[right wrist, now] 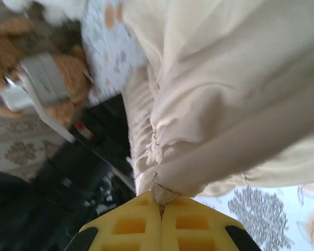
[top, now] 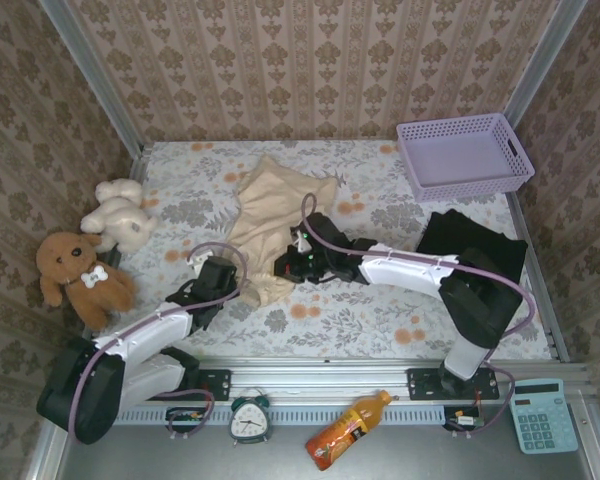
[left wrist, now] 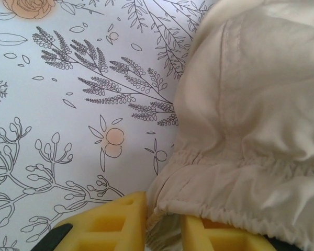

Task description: Fold and stack the mixed laundry pile

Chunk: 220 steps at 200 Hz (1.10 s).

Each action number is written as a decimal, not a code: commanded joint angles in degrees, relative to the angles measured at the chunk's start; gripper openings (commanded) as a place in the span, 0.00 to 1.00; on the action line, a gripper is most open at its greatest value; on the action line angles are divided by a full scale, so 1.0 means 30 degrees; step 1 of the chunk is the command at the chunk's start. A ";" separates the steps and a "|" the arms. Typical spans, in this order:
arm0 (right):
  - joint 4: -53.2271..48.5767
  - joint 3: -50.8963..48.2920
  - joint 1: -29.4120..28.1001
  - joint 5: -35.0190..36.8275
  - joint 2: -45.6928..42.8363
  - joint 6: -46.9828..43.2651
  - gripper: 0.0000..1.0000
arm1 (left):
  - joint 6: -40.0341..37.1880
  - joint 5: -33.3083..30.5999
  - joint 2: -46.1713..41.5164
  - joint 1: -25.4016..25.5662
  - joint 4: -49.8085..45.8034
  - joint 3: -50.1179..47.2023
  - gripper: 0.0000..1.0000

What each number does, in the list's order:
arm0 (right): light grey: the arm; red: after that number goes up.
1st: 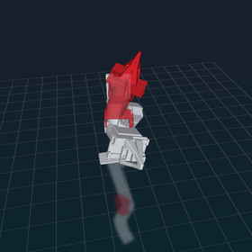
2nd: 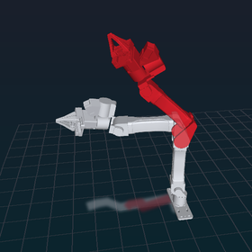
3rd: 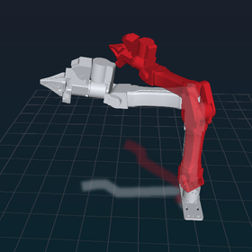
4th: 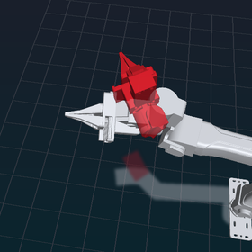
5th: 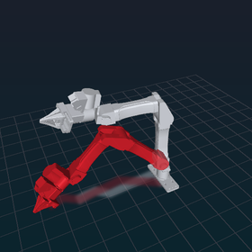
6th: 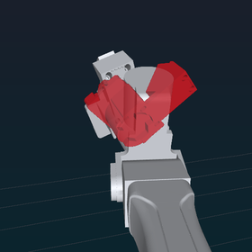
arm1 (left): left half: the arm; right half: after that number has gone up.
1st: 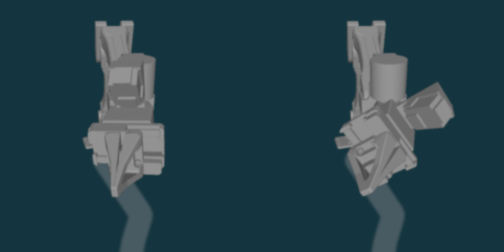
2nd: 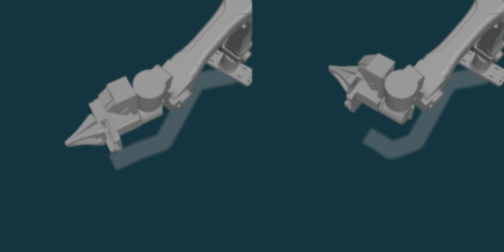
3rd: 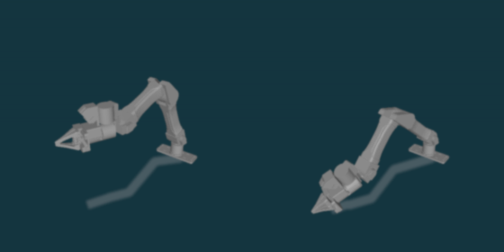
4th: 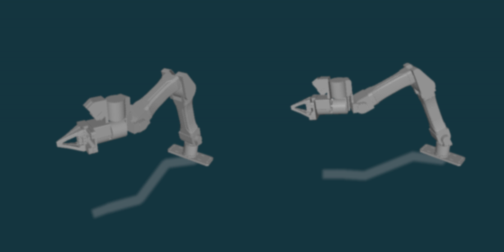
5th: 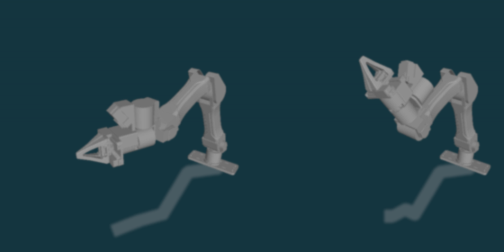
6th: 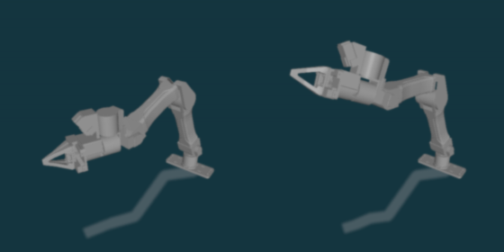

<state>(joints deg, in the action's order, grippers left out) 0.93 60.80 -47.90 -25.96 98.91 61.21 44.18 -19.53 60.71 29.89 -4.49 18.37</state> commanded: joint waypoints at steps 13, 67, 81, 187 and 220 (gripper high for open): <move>-0.0572 -0.1031 -0.0313 -0.2151 0.3615 0.0643 0.08 | 0.0572 -0.0500 -0.0075 -0.0264 0.0039 -0.0270 0.24; -0.4338 -0.0504 0.0316 0.0897 0.0212 -0.2091 0.46 | 0.0415 -0.0488 -0.2744 -0.0913 -0.2300 0.0351 0.26; -0.5239 -0.0386 0.0924 0.1334 -0.1009 -0.3044 0.51 | 0.0227 -0.0300 -0.3952 -0.1097 -0.3412 0.0817 0.37; -0.7559 0.7314 0.7896 0.4999 0.3839 -0.9722 0.41 | 0.0474 0.4648 -0.1000 0.1034 0.0961 0.3900 0.00; -0.7164 1.1326 0.8138 0.4936 0.8168 -0.9093 0.39 | 0.1752 0.4944 0.2984 0.2684 0.2454 0.4552 0.00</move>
<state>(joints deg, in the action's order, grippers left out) -19.46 87.90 -23.97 -12.38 115.68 34.61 45.47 -8.27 64.40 36.18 -3.44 29.89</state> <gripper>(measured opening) 0.393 0.066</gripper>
